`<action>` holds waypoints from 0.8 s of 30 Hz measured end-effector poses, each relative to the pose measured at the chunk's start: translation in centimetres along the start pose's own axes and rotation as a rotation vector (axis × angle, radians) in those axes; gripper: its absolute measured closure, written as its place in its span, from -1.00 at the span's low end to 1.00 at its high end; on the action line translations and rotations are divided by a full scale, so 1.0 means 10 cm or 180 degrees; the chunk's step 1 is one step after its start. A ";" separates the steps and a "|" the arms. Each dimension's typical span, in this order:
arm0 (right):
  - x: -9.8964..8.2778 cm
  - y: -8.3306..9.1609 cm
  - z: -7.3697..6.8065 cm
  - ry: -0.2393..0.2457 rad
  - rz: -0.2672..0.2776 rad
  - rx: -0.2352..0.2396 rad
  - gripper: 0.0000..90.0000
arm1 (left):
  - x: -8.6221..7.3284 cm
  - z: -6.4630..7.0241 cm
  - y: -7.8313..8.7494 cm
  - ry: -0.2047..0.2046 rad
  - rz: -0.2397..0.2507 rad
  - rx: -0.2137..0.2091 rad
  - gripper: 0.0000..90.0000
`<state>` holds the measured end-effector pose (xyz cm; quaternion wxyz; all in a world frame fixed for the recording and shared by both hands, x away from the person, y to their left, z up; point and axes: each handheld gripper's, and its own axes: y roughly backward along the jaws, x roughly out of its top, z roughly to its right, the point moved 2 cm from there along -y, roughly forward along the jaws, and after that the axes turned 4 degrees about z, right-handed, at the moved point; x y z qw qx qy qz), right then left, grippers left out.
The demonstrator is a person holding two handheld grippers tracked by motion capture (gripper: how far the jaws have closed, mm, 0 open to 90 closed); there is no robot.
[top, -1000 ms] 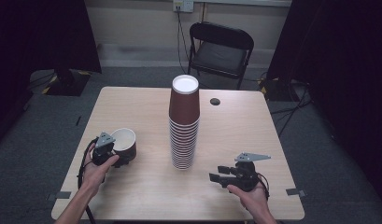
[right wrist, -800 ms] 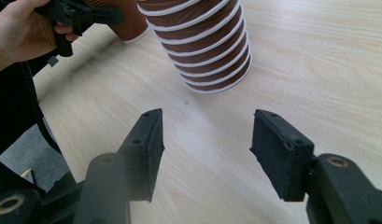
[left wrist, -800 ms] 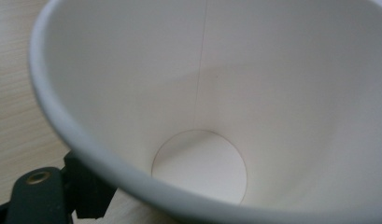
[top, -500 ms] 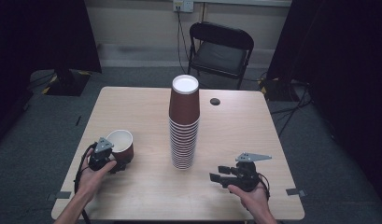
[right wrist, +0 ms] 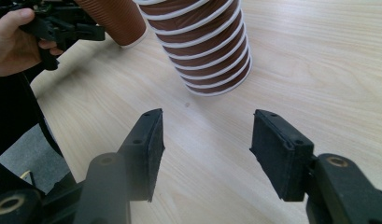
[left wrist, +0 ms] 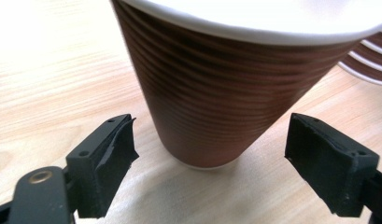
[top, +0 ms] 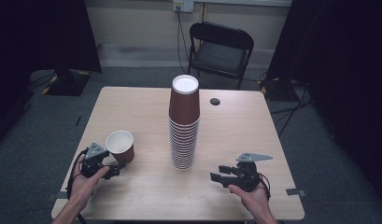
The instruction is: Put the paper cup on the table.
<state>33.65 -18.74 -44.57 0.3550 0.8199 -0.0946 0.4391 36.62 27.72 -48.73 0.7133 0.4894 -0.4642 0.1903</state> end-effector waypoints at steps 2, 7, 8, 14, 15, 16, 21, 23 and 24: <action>0.00 0.01 0.01 0.0005 0.0015 -0.0004 -0.02 | -0.02 0.01 0.04 0.0010 0.0016 -0.0015 -0.65; 0.00 0.02 0.03 0.0020 0.0041 -0.0026 -0.02 | -0.02 0.06 0.16 0.0078 0.0072 -0.0064 -0.65; 0.00 0.02 0.03 0.0020 0.0039 -0.0027 -0.02 | -0.01 0.09 0.19 0.0082 0.0103 -0.0065 -0.65; 0.00 0.04 0.06 0.0020 0.0063 -0.0061 -0.02 | -0.01 0.26 0.38 0.0034 0.0076 -0.0112 -0.65; -0.01 0.04 0.06 0.0018 0.0061 -0.0066 -0.02 | -0.02 0.29 0.41 0.0049 0.0055 -0.0120 -0.65; -0.01 0.05 0.07 0.0016 0.0059 -0.0071 -0.02 | -0.04 0.32 0.44 0.0035 0.0053 -0.0111 -0.65; -0.01 0.06 0.08 0.0013 0.0065 -0.0095 -0.02 | -0.13 0.49 0.56 0.0085 -0.0008 -0.0157 -0.64; -0.02 0.06 0.08 0.0022 0.0068 -0.0107 -0.02 | -0.19 0.54 0.61 0.0148 -0.0032 -0.0200 -0.64; -0.02 0.06 0.09 0.0021 0.0064 -0.0109 -0.02 | -0.21 0.57 0.63 0.0133 -0.0027 -0.0184 -0.64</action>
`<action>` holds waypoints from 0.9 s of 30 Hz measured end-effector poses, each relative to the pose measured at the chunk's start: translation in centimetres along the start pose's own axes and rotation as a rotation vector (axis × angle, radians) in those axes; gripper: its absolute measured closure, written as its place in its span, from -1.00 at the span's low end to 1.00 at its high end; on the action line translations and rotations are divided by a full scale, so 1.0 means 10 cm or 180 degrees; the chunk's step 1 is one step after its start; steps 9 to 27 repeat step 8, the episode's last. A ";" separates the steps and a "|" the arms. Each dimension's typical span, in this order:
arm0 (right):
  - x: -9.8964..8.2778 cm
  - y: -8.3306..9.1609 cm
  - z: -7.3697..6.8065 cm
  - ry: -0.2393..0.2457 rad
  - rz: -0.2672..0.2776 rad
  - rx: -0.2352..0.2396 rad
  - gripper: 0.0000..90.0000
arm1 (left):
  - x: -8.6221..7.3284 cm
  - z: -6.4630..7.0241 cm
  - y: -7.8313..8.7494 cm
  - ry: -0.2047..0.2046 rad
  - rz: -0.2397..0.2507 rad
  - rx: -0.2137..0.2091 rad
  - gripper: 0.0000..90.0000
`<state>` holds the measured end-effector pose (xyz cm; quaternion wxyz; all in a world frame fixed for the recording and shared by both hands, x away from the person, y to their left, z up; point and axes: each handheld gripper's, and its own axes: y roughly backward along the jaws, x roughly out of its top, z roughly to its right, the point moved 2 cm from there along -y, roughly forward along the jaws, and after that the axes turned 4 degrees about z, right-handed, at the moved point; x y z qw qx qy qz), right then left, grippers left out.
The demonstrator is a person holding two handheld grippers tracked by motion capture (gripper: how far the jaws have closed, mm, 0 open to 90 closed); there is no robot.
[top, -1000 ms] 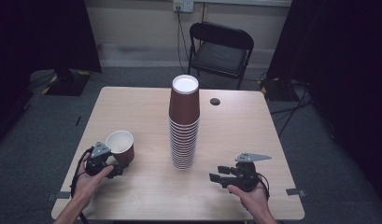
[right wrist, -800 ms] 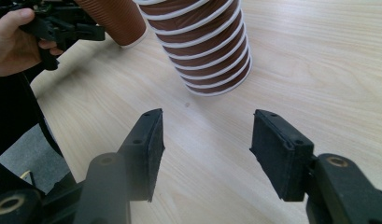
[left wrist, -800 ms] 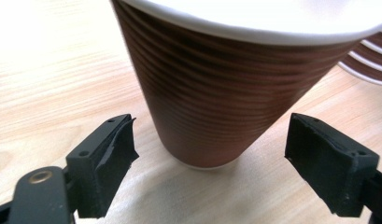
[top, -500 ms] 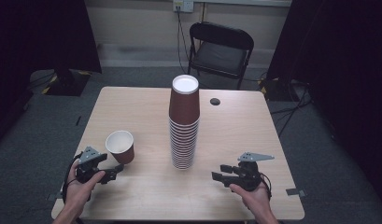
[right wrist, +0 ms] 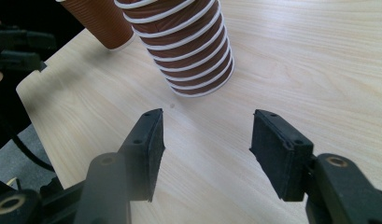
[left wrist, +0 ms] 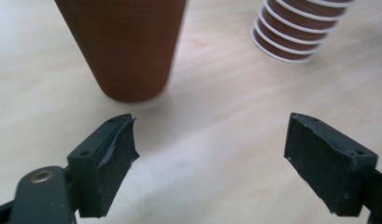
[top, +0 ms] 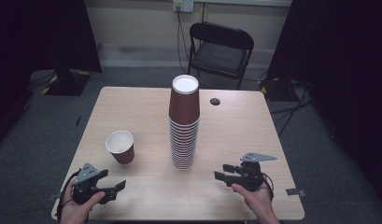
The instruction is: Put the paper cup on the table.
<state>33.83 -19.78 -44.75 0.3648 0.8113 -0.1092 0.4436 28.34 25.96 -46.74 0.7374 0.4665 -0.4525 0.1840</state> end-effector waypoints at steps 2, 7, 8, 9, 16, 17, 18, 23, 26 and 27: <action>-0.01 -0.01 0.01 0.0008 -0.0008 -0.0017 -0.02 | -0.03 0.04 0.03 -0.0018 0.0010 0.0001 -0.64; -0.01 0.02 0.03 0.0036 0.0027 -0.0051 -0.02 | -0.06 0.05 0.05 -0.0044 0.0036 0.0019 -0.64; -0.01 0.03 0.04 0.0023 0.0035 -0.0059 -0.02 | -0.07 0.04 0.03 -0.0037 0.0025 0.0030 -0.64; -0.01 0.03 0.04 0.0023 0.0035 -0.0059 -0.02 | -0.07 0.04 0.03 -0.0037 0.0025 0.0030 -0.64; -0.01 0.03 0.04 0.0023 0.0035 -0.0059 -0.02 | -0.07 0.04 0.03 -0.0037 0.0025 0.0030 -0.64; -0.01 0.03 0.04 0.0023 0.0035 -0.0059 -0.02 | -0.07 0.04 0.03 -0.0037 0.0025 0.0030 -0.64; -0.01 0.03 0.04 0.0023 0.0035 -0.0059 -0.02 | -0.07 0.04 0.03 -0.0037 0.0025 0.0030 -0.64; -0.01 0.03 0.04 0.0023 0.0035 -0.0059 -0.02 | -0.07 0.04 0.03 -0.0037 0.0025 0.0030 -0.64; -0.01 0.03 0.04 0.0023 0.0035 -0.0059 -0.02 | -0.07 0.04 0.03 -0.0037 0.0025 0.0030 -0.64; -0.01 0.03 0.04 0.0023 0.0035 -0.0059 -0.02 | -0.07 0.04 0.03 -0.0037 0.0025 0.0030 -0.64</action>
